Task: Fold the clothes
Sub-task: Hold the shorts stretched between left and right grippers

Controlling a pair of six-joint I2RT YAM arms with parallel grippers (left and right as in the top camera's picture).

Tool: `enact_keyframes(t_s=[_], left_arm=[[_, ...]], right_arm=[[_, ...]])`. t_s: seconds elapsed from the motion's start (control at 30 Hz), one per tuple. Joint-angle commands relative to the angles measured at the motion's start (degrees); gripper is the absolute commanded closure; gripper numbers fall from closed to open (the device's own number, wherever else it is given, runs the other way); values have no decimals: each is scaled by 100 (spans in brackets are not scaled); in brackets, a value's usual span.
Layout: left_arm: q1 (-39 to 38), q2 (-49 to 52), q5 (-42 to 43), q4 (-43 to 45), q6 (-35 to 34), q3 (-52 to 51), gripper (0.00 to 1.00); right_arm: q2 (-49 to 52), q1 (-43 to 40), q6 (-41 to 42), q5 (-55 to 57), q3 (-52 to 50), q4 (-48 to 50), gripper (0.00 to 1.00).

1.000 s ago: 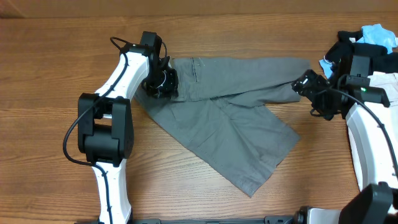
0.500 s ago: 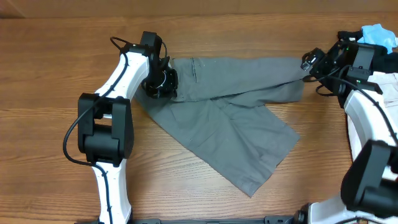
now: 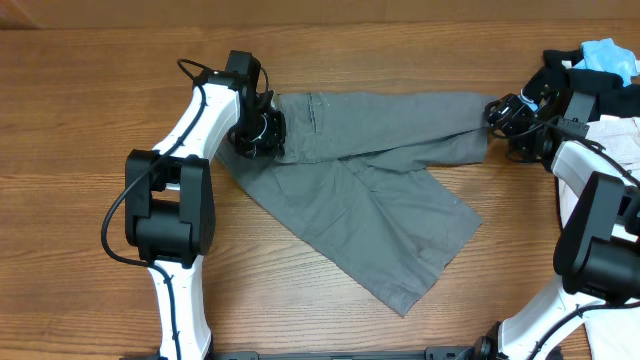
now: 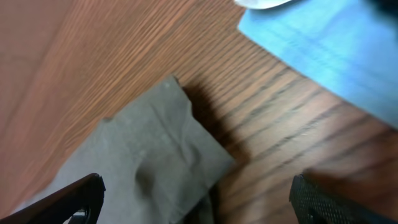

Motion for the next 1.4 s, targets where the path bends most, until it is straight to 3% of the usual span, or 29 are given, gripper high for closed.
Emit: enact_keyframes(t_s=[0.0,0.07,0.13,0.23,0.67,0.83,1.0,1.13,1.37], left_arm=[[-7,-227,-46,15,90,83,95],[-7,-227,-44,11,90,83,95],[-7,-227,-46,-4,92,83,95],[-15,-227,-44,-15,90,83,95],[-15,-227,-63,-9,90,83,95],[-15,-227,-68,-13,92,83,95],[-15,-227,-181,-9,90,83,95],[-15,-227,-256,15,184,85,96],[-4,-229,-236,46,249,361,96]], right_arm=[[210,15,192,-490,83,133,0],[299,20,267,-461,83,195,2],[380,20,291,-463,83,297,11],[485,20,483,-463,83,435,31],[538,28,498,-452,87,647,48],[538,31,501,-310,87,640,67],[533,24,503,-310,116,592,80],[531,13,586,-308,420,118,96],[352,9,586,-306,1231,-1113,96]])
